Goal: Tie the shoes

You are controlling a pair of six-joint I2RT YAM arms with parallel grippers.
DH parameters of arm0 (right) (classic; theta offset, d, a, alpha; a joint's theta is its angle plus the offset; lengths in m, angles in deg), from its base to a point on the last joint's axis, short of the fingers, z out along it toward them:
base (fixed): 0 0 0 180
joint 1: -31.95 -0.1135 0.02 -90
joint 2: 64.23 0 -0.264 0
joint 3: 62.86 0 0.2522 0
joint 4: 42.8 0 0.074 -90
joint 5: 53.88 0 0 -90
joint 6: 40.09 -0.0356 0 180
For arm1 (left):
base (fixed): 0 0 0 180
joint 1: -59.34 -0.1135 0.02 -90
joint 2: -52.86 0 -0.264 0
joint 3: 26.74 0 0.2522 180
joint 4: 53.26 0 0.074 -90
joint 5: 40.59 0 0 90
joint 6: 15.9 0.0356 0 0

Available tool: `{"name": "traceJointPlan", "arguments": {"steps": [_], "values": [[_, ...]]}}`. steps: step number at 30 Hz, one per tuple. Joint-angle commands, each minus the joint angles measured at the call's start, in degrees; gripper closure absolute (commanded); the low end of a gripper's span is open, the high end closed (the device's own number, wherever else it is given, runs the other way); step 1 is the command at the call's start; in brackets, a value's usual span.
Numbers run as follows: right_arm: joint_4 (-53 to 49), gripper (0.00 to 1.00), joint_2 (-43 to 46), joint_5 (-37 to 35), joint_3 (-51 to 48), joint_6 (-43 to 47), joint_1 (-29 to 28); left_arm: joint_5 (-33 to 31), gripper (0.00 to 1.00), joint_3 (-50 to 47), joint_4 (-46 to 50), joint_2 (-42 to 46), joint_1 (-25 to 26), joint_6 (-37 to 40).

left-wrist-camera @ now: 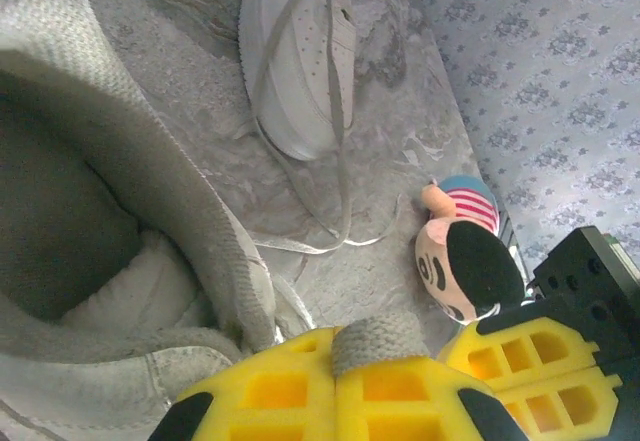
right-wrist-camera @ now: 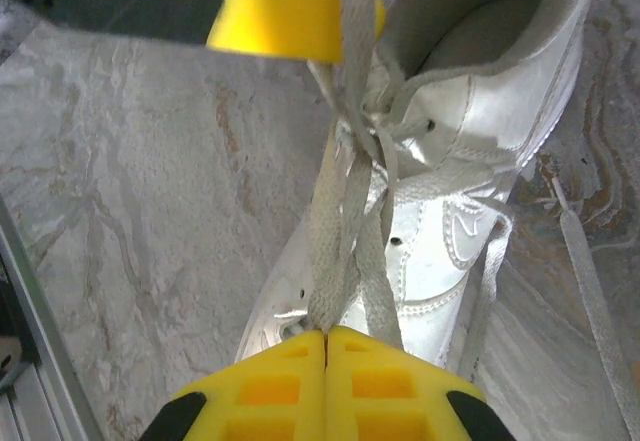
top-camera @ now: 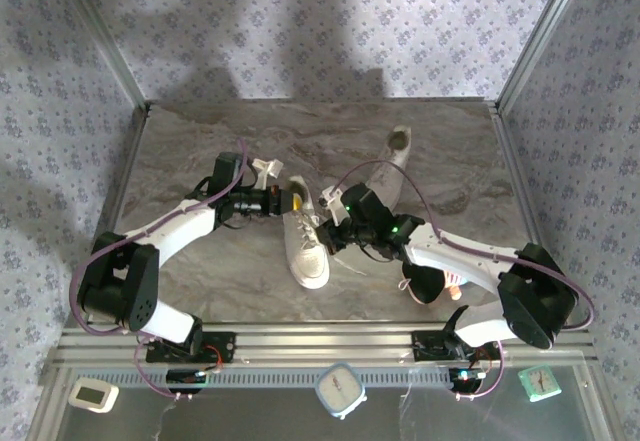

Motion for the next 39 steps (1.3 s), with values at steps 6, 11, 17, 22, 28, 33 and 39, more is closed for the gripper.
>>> {"name": "traceJointPlan", "arguments": {"steps": [6,11,17,22,28,33,39], "values": [[-2.6,1.0,0.5,1.1,-1.1,3.1,-0.2,-1.8,1.0,0.0,-3.9,1.8,-1.8,-3.5],[-3.7,1.0,-1.3,0.3,-0.5,4.5,-1.1,-3.4,1.0,-0.3,-4.1,1.1,-2.7,-5.6],[-5.9,1.0,-3.8,-1.8,0.6,6.1,-2.7,-3.8,1.0,-0.9,-6.2,0.0,-3.3,-8.2],[-7.6,1.0,-4.9,-5.1,1.1,6.9,-3.9,-3.7,1.0,-1.2,-6.9,-0.5,-3.5,-9.0],[-8.1,1.0,-4.4,-6.2,0.9,7.5,-4.3,-3.4,1.0,-1.0,-7.0,-1.1,-3.5,-9.2],[-10.0,1.0,-4.5,-7.7,1.5,9.1,-5.4,-4.3,1.0,-0.9,-6.6,-1.4,-3.6,-9.5],[-11.8,1.0,-5.5,-9.4,2.2,10.2,-6.8,-6.2,1.0,-0.9,-5.8,-1.5,-3.9,-10.5]]}}
